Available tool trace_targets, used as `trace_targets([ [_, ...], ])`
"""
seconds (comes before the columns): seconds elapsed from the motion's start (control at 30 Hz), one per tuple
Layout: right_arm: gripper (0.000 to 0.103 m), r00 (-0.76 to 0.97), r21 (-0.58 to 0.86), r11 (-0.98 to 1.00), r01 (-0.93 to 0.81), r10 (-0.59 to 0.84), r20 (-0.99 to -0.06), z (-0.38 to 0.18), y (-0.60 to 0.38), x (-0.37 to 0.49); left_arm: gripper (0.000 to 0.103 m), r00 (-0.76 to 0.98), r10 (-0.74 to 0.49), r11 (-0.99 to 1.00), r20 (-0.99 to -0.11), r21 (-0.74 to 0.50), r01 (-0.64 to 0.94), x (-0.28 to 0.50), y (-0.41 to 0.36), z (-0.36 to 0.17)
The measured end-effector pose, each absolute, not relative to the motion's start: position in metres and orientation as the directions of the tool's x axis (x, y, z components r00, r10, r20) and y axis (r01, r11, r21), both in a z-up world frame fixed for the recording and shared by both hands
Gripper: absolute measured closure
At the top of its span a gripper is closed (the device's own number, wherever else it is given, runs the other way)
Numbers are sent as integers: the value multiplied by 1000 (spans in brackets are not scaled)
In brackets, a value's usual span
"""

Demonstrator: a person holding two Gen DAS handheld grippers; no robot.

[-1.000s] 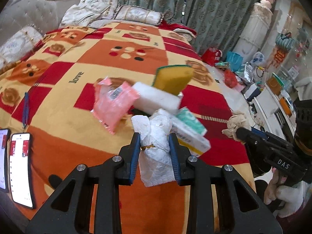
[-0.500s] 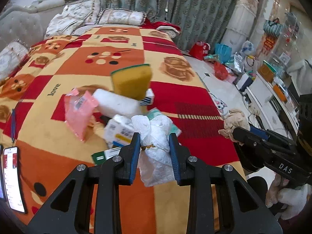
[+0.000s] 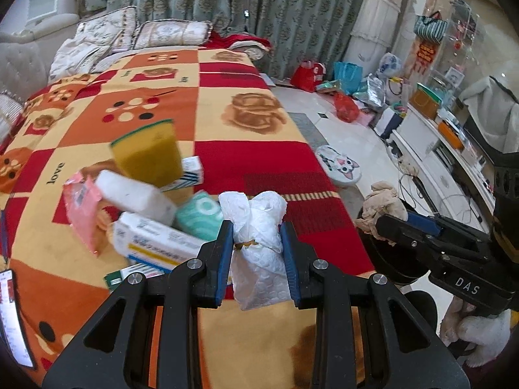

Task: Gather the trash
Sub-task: 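Carry the beige cloth and white tissue in both grippers to the black bin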

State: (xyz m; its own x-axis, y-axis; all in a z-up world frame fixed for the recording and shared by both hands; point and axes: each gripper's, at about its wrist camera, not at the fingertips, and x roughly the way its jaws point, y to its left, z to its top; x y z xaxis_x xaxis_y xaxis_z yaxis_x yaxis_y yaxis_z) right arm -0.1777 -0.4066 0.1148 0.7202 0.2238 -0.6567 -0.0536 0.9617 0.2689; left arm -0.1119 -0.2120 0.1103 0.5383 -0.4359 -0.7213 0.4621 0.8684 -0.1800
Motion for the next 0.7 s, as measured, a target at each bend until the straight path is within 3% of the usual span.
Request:
trace_targets([
  [0.7, 70, 706, 279, 945, 173, 79, -704, 90, -498, -214, 76, 377, -548, 749, -747, -238, 618, -118, -332, 95],
])
